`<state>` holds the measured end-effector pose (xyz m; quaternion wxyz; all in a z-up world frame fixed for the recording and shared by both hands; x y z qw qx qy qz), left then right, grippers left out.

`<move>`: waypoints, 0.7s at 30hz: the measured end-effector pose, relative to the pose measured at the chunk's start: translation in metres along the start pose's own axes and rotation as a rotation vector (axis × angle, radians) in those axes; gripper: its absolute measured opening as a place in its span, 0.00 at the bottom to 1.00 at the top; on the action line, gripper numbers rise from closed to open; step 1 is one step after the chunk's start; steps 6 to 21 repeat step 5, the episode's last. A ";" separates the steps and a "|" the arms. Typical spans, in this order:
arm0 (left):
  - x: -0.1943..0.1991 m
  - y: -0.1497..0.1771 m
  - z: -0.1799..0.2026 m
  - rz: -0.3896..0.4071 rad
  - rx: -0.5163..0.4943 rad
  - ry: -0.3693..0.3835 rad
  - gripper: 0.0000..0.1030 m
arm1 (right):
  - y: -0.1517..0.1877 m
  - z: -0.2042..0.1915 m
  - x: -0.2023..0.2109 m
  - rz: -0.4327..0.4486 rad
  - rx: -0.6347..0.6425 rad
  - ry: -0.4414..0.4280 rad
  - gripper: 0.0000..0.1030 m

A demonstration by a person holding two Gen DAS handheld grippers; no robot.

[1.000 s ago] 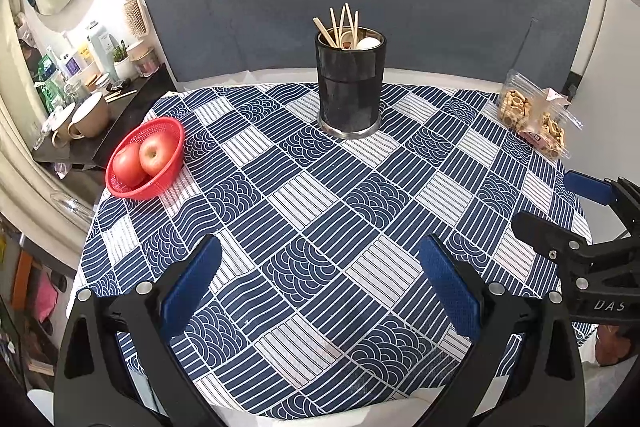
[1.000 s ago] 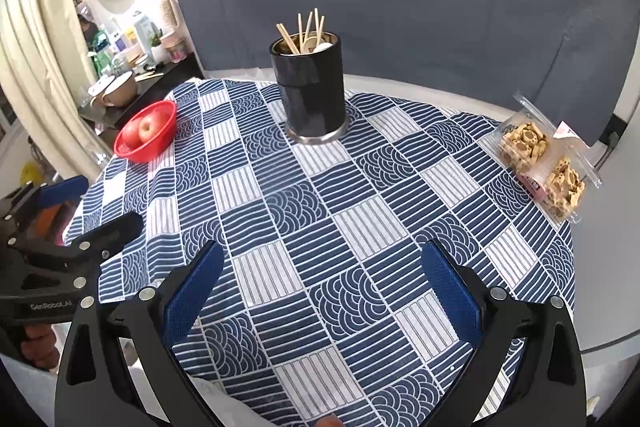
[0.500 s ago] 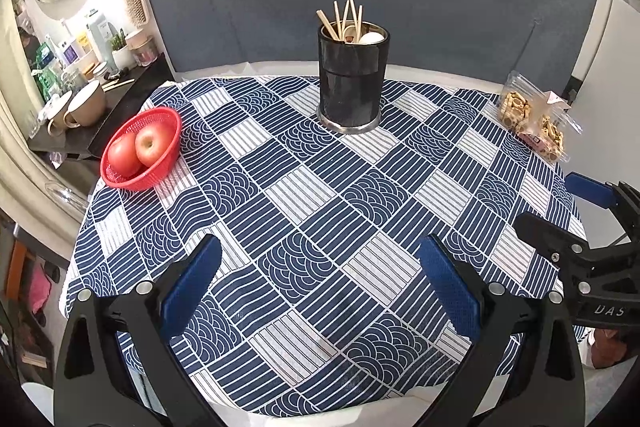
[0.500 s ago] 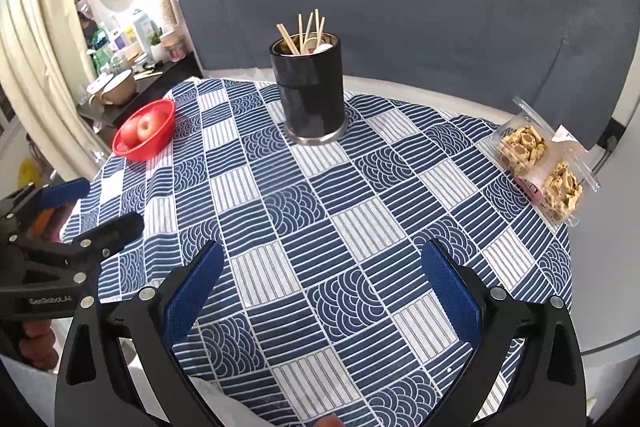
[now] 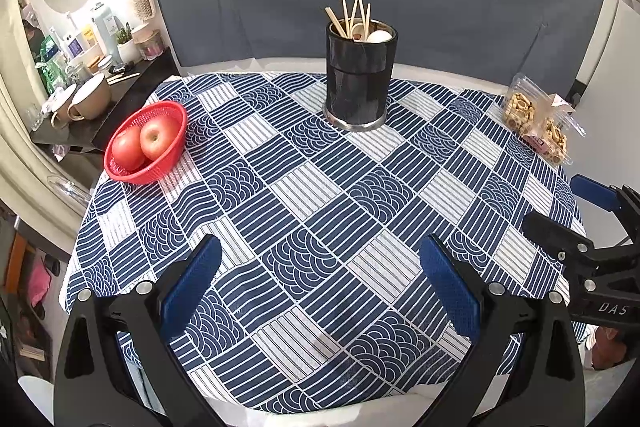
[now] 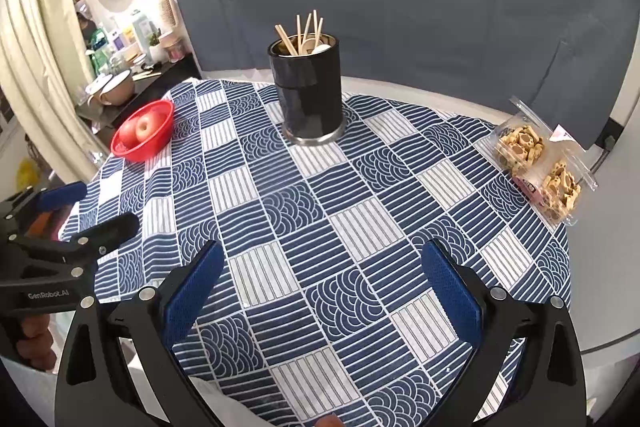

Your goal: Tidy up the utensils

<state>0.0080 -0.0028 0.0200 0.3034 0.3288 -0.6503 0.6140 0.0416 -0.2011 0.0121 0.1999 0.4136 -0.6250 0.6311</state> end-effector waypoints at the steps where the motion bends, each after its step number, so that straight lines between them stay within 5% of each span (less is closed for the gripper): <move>1: 0.001 0.000 0.000 0.004 -0.003 0.000 0.94 | 0.000 -0.001 0.000 0.001 0.003 -0.001 0.92; 21: 0.002 0.000 0.002 0.006 -0.012 0.001 0.94 | 0.000 -0.001 0.000 0.000 0.007 -0.001 0.92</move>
Point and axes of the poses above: each gripper's, at about its wrist camera, not at the fingertips, and x roughly against the way its jaws point, z to its right, y to its underside, the point moved 1 cm from there along -x, roughly the way its jaws point, and after that the axes turned 3 degrees about -x, right-handed, at the moved point
